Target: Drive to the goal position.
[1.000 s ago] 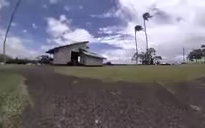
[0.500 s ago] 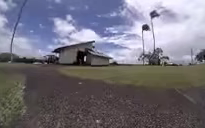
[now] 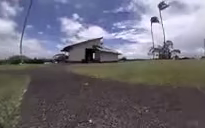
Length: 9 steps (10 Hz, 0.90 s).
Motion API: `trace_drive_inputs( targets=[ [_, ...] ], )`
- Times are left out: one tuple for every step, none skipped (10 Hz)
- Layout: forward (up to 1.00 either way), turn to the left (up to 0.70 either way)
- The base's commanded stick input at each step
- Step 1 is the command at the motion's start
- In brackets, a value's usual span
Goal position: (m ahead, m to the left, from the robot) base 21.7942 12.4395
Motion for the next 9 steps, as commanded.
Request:
trace_drive_inputs(
  targets=[
    [0.70, 0.35],
    [0.70, 0.35],
    [0.70, 0.35],
    [0.70, 0.35],
    [0.70, 0.35],
    [0.70, 0.35],
    [0.70, 0.35],
    [0.70, 0.12],
    [0.70, 0.03]
  ],
)
